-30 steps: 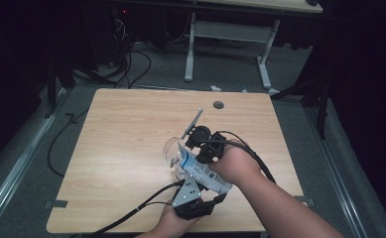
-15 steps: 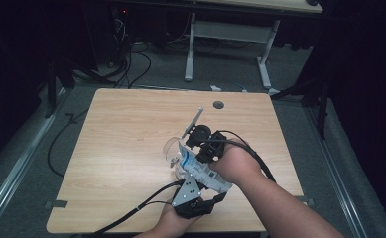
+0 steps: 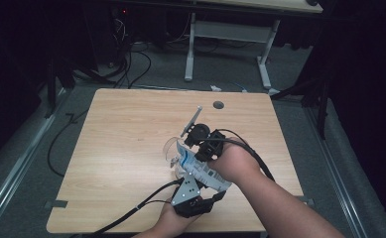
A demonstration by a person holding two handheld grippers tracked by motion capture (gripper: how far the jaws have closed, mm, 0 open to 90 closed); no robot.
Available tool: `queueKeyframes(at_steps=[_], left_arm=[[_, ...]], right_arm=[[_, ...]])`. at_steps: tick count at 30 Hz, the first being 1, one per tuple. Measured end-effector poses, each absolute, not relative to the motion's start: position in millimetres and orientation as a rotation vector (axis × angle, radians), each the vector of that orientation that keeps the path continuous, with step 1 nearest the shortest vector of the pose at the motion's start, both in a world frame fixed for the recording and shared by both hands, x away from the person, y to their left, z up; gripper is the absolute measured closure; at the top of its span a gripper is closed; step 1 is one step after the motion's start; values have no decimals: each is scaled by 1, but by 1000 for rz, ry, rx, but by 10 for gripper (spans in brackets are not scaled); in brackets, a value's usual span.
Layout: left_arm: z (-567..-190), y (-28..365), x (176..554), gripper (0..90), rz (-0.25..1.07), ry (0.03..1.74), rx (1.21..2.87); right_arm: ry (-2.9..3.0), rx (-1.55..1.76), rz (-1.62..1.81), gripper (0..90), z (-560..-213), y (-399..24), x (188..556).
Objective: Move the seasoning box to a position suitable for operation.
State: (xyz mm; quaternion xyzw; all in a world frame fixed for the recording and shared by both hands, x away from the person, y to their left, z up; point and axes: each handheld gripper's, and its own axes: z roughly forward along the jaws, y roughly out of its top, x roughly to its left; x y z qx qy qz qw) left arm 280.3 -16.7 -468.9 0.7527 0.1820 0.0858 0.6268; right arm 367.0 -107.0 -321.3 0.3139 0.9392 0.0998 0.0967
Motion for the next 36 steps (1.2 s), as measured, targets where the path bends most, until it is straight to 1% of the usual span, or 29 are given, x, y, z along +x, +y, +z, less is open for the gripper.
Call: queueKeyframes(at_steps=[19, 36], left_arm=[[-467, -17, 280, 565, 201, 412, 1724], [-481, -15, 277, 554, 218, 393, 1765]], right_arm=[[2777, 919, 289, 900, -319, -107, 366], [2787, 939, 294, 900, -322, -112, 360]])
